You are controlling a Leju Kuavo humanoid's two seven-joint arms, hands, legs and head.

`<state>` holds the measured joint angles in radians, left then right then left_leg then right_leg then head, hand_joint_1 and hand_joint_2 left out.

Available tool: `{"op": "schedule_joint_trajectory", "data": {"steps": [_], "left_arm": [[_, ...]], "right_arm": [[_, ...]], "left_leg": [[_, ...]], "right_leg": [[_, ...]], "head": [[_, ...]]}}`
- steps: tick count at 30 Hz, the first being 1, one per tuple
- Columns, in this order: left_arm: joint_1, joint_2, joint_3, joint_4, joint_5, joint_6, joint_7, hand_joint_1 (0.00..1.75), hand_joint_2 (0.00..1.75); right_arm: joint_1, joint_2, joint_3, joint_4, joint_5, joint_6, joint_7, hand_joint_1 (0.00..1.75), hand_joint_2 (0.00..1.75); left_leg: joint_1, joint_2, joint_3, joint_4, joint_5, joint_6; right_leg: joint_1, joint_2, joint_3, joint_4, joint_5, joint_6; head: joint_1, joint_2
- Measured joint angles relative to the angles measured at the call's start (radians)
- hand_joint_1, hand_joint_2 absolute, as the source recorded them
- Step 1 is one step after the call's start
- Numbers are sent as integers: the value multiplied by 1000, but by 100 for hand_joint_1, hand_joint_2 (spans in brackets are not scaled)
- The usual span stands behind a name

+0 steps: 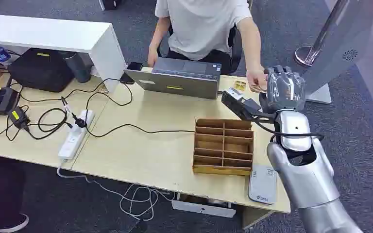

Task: Pass the card to the sensor for recognition and then transmit it.

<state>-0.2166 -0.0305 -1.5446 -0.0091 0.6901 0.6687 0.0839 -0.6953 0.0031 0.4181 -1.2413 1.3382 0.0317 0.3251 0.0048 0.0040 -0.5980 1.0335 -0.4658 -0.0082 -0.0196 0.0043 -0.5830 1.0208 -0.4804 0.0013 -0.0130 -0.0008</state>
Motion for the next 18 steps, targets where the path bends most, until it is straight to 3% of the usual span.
{"op": "schedule_joint_trajectory", "data": {"steps": [10,16,18], "left_arm": [[0,-1,0,0,-17,0,0,0,175],[21,-19,9,0,-81,0,9,0,175],[23,-24,9,0,-63,0,-21,0,175]], "right_arm": [[11,-22,-4,-19,-29,-5,-12,175,175],[17,-31,-10,-20,-63,-21,-25,175,175],[26,-36,-10,-26,-65,-29,-31,175,175]], "left_leg": [[0,0,0,0,0,0],[0,1,0,0,0,0],[0,0,0,0,0,0]], "right_leg": [[0,0,0,0,0,0],[0,0,0,-1,0,0],[0,0,0,-1,0,0]], "head": [[0,0],[0,0],[0,0]]}}
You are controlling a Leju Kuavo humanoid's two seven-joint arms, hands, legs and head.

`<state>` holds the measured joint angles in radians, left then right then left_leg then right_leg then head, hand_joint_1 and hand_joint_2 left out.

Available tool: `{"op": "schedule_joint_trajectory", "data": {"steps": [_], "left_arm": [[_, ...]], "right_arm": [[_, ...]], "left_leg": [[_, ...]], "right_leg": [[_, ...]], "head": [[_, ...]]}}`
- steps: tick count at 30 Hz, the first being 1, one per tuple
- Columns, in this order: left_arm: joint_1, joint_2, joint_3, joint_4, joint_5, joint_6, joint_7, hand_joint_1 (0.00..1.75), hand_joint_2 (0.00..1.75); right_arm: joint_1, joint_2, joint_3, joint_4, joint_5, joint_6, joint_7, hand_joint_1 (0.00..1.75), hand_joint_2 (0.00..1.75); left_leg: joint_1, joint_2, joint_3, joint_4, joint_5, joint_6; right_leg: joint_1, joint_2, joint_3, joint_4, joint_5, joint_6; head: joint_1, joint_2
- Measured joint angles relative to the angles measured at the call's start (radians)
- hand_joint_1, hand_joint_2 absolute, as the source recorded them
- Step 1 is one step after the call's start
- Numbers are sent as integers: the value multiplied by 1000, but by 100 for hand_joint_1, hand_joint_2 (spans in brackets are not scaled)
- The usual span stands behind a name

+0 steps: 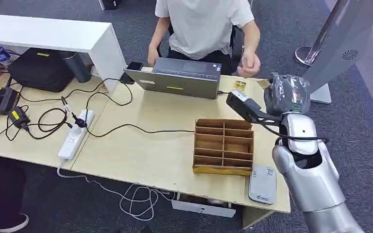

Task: Pass the card to the sensor for recognition and then transmit it.

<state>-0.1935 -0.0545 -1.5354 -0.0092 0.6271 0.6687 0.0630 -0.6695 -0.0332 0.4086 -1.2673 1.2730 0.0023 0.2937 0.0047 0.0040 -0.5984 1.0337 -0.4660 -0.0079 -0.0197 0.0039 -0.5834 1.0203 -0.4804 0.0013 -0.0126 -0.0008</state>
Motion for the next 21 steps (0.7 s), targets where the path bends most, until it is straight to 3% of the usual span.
{"op": "schedule_joint_trajectory", "data": {"steps": [8,21], "left_arm": [[0,-4,0,0,32,0,1,0,175],[11,21,0,1,112,0,21,0,175]], "right_arm": [[50,-29,-5,-39,0,-32,-14,175,175],[398,-198,-155,-273,-55,-164,-78,175,175]], "left_leg": [[0,0,0,0,0,0],[0,-1,-1,0,-2,1]], "right_leg": [[0,0,0,0,0,0],[0,-1,0,-1,-1,1]], "head": [[0,0],[0,0]]}}
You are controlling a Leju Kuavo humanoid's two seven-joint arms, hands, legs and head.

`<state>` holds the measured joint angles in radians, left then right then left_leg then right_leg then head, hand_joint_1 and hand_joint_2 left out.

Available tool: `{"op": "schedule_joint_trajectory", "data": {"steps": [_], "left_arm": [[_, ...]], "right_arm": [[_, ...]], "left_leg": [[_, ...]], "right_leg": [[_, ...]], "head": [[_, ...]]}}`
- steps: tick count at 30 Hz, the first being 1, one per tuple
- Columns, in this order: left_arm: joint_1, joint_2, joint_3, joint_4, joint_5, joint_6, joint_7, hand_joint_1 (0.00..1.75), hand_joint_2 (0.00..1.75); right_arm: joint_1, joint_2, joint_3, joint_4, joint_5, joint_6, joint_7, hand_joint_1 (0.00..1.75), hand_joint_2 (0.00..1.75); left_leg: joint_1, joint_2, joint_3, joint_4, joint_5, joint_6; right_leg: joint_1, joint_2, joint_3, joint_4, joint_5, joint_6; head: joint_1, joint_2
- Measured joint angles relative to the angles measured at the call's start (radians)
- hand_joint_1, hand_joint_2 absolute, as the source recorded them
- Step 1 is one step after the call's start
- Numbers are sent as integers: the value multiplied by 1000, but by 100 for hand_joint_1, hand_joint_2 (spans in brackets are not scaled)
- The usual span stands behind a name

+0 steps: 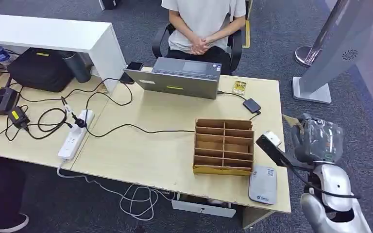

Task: Pass the card to the sensor for recognition and then transmit it.

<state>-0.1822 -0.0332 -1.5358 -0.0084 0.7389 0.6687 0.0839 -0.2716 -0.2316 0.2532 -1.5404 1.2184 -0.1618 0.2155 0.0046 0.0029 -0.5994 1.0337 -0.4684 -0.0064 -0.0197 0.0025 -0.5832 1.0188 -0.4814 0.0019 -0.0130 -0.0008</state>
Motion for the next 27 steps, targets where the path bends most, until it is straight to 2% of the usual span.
{"op": "schedule_joint_trajectory", "data": {"steps": [5,12,18,27], "left_arm": [[0,6,0,0,12,0,1,0,175],[-1,8,-1,0,23,0,8,0,175],[-3,8,-2,0,42,0,1,0,175],[-13,10,-3,0,53,0,-1,0,175]], "right_arm": [[82,-20,-60,-31,-13,-23,-17,175,175],[155,-18,-82,-36,-14,-31,-57,175,175],[202,22,-72,-8,-4,-45,-90,175,175],[240,77,-40,72,6,-56,-103,175,175]], "left_leg": [[0,1,0,0,0,0],[0,1,0,0,0,0],[0,1,0,0,0,0],[0,1,0,0,0,0]], "right_leg": [[0,1,0,0,0,0],[0,0,0,0,0,0],[0,1,0,0,0,0],[0,0,0,0,0,0]], "head": [[0,0],[0,0],[0,0],[0,0]]}}
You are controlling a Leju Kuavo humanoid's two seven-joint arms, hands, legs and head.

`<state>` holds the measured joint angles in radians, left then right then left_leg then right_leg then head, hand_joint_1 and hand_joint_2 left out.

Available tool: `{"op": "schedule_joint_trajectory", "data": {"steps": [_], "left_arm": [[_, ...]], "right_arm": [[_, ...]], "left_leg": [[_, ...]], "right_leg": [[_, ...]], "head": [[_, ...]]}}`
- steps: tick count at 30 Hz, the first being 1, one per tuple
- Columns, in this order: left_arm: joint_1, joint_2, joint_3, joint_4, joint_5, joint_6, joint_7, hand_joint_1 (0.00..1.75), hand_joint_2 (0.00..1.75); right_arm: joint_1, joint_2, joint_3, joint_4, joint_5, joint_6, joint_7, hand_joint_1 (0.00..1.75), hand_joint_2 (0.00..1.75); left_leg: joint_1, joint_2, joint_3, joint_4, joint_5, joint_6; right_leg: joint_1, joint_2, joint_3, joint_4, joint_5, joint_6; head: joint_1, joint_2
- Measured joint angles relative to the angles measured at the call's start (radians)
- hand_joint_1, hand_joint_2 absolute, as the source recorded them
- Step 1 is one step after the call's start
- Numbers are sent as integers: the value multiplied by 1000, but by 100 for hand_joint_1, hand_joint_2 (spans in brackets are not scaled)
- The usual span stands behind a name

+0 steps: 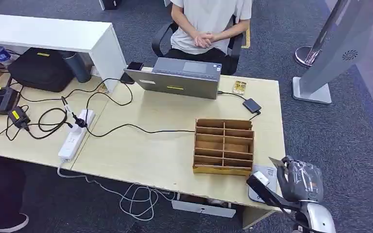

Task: Pass the card to the sensor for recognition and then transmit it.

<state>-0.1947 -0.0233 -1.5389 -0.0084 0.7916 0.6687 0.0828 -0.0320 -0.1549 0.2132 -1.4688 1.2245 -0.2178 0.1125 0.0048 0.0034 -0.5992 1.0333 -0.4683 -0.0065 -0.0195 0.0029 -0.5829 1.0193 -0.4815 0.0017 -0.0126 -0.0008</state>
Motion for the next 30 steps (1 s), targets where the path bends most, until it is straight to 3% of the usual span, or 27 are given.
{"op": "schedule_joint_trajectory", "data": {"steps": [16,30], "left_arm": [[-2,15,-2,0,-45,0,39,0,175],[-1,26,-2,0,-77,0,43,0,175]], "right_arm": [[-9,26,25,116,24,-59,-1,175,175],[-137,25,11,24,-2,-47,3,175,175]], "left_leg": [[0,1,1,0,0,0],[0,1,1,0,1,0]], "right_leg": [[0,1,1,0,0,0],[0,1,1,0,1,-1]], "head": [[0,0],[0,0]]}}
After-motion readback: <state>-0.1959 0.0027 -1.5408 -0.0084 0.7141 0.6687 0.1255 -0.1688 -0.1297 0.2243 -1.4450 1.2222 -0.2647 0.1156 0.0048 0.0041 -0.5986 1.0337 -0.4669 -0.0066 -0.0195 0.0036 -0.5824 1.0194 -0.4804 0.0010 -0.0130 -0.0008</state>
